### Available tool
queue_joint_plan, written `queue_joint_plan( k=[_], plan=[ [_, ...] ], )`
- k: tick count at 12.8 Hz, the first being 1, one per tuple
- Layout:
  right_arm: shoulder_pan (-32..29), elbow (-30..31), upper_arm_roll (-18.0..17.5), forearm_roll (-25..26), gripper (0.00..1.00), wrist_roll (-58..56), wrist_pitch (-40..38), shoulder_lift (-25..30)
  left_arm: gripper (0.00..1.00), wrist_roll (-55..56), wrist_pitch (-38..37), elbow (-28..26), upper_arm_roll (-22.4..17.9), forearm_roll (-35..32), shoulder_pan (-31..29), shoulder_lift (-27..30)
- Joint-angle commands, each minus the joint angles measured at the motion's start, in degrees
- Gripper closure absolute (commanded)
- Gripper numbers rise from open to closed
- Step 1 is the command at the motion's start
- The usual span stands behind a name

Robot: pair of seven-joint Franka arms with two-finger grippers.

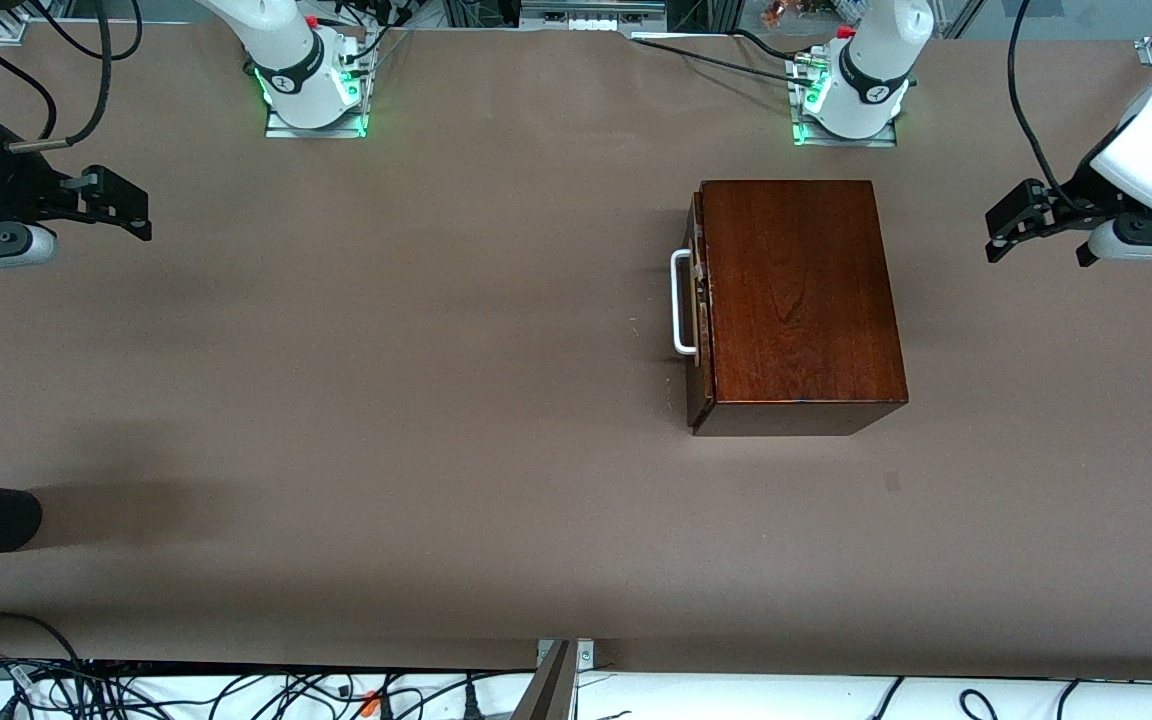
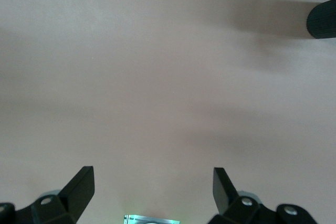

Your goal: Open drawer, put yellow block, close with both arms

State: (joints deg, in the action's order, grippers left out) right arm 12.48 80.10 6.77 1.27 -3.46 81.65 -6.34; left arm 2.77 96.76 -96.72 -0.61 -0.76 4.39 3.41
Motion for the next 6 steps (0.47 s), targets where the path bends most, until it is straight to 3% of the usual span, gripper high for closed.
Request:
queue_joint_plan(
  k=[1, 6],
  plan=[
    [-0.27, 0.76, -0.18, -0.91, 0.00, 0.65, -0.62, 1.07, 0.00, -1.45, -0.69, -1.45, -1.14, 1.64, 0.09, 1.78],
    [-0.27, 0.76, -0.18, -0.91, 0.00, 0.65, -0.71, 1.07, 0.00, 2.68, -3.33, -0.57, -1.14, 2.61, -0.70, 1.07]
  ],
)
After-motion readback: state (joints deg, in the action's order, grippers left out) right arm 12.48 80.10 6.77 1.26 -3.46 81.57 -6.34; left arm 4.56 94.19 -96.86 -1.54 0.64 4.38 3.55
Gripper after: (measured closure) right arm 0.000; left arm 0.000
